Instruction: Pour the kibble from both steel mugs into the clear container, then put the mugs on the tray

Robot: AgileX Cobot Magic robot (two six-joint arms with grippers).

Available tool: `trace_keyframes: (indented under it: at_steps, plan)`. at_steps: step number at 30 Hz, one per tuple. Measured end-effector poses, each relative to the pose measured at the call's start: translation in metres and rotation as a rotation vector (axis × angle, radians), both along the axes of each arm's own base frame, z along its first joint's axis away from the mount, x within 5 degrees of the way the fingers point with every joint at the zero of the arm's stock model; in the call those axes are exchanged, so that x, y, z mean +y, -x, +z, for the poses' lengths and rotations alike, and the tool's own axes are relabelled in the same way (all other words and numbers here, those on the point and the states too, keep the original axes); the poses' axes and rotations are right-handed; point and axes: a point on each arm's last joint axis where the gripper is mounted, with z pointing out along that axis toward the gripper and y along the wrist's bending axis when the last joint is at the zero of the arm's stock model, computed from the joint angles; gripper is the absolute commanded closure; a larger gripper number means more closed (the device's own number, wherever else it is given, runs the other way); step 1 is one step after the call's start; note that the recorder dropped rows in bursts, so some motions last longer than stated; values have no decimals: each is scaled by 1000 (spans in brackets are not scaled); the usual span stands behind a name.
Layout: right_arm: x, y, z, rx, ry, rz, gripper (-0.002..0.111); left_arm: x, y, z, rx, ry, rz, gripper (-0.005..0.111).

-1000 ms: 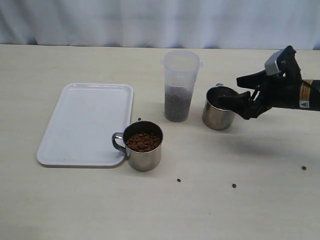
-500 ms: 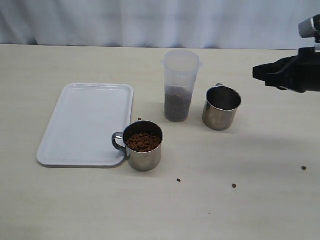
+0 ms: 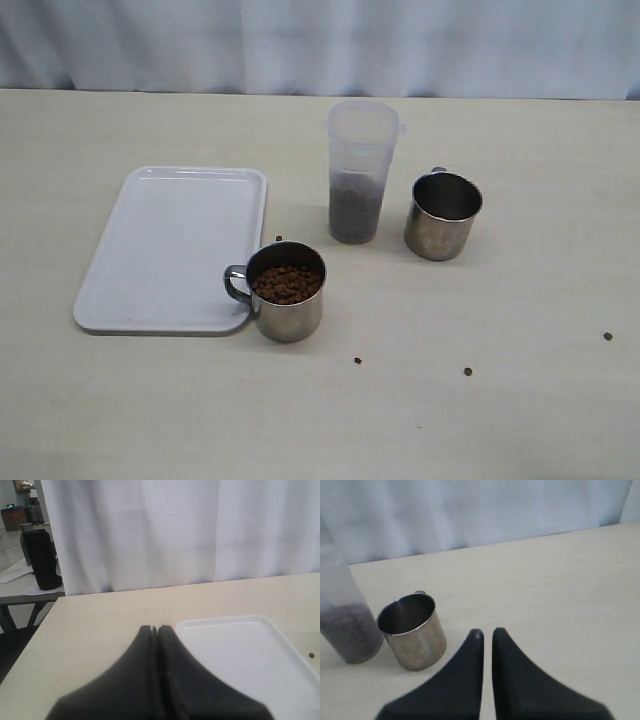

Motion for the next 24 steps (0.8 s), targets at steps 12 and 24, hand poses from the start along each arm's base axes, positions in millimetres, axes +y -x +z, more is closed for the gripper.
trace_keyframes:
  at_steps: [12, 24]
  plan:
    - [0, 43, 14, -364, -129, -28, 104, 0, 0, 0, 0, 0, 0, 107]
    - [0, 46, 16, -387, -129, -27, 104, 0, 0, 0, 0, 0, 0, 107]
